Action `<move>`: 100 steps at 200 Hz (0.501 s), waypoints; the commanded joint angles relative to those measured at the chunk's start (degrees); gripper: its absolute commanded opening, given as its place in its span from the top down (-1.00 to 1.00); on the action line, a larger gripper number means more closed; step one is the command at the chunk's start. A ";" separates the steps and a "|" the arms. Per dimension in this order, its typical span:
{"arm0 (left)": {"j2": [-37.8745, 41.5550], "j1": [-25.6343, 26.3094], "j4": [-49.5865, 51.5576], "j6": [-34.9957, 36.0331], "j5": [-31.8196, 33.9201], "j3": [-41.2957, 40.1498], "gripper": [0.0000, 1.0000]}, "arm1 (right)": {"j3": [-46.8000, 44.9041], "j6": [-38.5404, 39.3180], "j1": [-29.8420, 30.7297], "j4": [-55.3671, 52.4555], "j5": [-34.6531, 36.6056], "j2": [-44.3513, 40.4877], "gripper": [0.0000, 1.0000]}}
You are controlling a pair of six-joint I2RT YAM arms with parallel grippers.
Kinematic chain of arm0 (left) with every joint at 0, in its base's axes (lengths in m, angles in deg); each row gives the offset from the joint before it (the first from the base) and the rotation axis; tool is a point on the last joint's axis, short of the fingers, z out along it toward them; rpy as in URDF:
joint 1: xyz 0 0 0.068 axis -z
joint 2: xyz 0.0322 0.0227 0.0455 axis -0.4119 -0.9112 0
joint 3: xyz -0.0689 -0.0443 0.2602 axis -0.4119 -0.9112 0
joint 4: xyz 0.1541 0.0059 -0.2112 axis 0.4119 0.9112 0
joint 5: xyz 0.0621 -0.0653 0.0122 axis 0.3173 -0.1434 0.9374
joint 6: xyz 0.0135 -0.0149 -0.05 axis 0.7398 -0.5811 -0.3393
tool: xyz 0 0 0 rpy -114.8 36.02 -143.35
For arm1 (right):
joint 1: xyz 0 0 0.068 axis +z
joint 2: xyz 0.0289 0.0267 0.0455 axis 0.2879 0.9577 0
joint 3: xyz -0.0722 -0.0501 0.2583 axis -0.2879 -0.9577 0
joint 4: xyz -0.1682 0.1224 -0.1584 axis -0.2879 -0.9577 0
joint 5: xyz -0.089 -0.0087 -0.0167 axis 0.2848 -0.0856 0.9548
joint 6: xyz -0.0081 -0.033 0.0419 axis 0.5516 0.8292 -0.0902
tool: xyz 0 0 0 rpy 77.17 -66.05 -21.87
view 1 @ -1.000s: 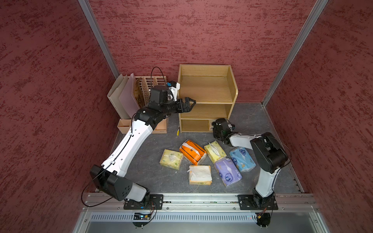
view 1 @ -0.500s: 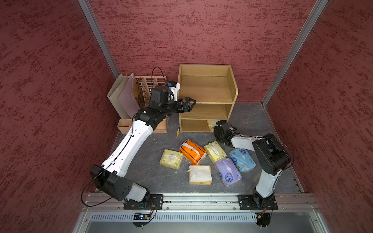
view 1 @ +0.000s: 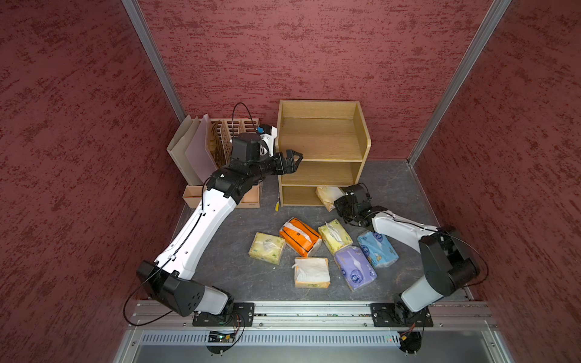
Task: Remove the tissue boxes from the shelf
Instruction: Pick up a box of tissues from the shelf, then place the box of tissues at the center of the board.
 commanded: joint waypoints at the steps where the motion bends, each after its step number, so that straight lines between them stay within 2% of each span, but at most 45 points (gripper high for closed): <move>1: 1.39 -0.71 -2.23 0.93 0.47 0.37 -0.99 | -0.59 5.11 -0.16 -8.22 -4.31 -3.86 1.00; 53: 2.21 -2.02 -3.16 0.53 0.16 -0.90 -0.99 | -0.06 14.36 -0.21 -27.33 -5.49 -13.82 1.00; 100: 3.16 -3.07 -3.71 0.45 0.02 -1.71 -0.99 | -2.21 17.79 -2.26 -41.94 -0.97 -24.88 1.00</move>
